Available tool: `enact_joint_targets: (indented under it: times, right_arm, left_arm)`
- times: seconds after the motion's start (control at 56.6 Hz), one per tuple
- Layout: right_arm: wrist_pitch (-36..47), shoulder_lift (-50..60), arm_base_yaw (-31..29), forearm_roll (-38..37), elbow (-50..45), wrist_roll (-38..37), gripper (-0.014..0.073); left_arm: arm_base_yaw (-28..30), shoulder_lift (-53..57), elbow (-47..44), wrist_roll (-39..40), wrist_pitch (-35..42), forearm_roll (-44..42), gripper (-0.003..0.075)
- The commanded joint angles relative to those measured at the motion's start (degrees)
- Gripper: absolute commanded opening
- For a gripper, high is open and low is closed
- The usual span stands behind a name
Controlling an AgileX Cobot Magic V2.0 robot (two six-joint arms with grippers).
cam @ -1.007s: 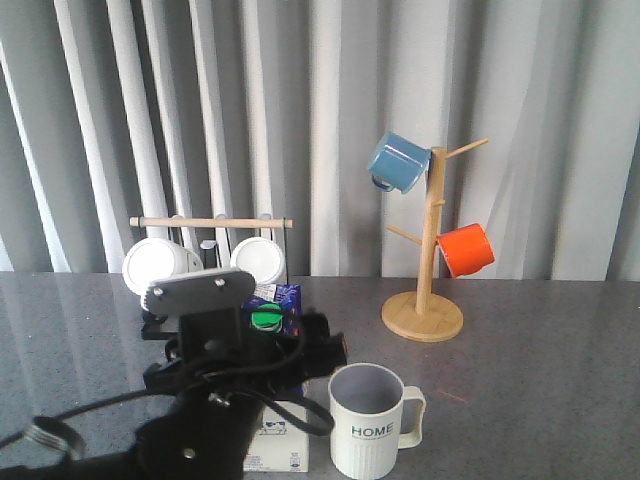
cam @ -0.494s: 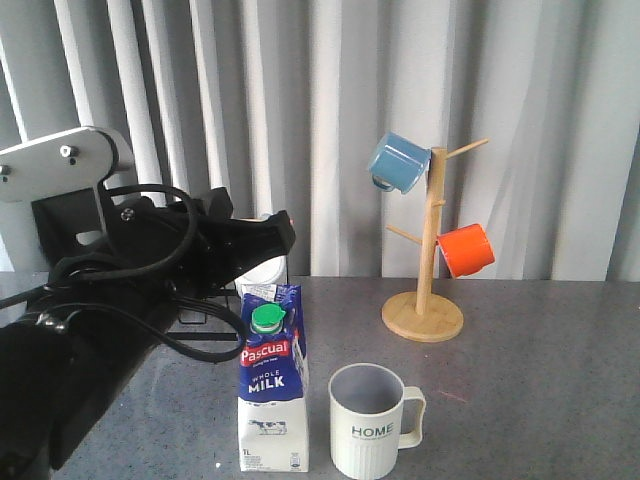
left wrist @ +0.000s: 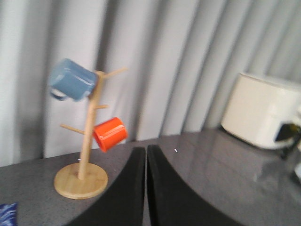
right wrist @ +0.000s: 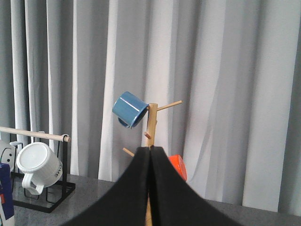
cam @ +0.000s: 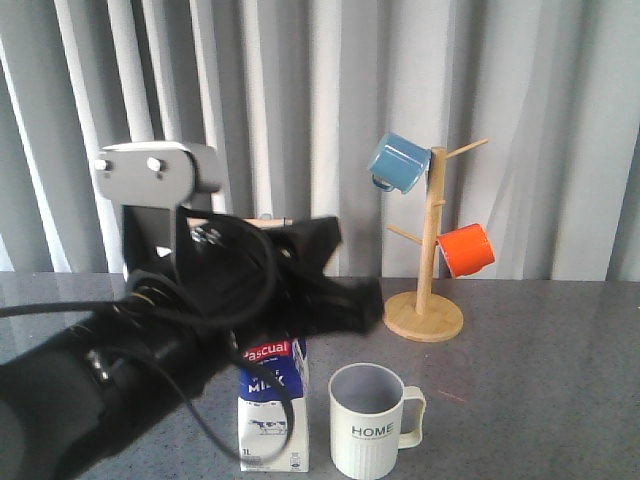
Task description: Place milk next to cup
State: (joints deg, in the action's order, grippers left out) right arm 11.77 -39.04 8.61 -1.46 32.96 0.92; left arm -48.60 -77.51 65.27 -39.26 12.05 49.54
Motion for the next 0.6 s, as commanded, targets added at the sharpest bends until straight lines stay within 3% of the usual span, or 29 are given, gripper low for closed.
enact_joint_targets:
  times: [0.0,0.124,0.23,0.583]
  right_arm:
    - [3.8,0.0,-0.3,-0.2,1.5,0.4,-0.0008]
    - [3.8,0.0,-0.3,-0.2,1.5,0.4,-0.0008]
    - [3.8,0.0,-0.3,-0.2,1.5,0.4,-0.0008]
    - [3.8,0.0,-0.3,-0.2,1.5,0.4,-0.0008]
  left_arm:
    - [-0.2,2.1,-1.4,6.1,-7.5,-14.9,-0.0007]
    - [1.6,4.8,-10.3,26.3,-3.0,-33.9,-0.0007]
    - [5.9,9.6,-18.6,38.5,2.5,-43.1,-0.0007]
    - [28.9,35.7,-41.7,38.4,-0.9,-43.3,-0.0006]
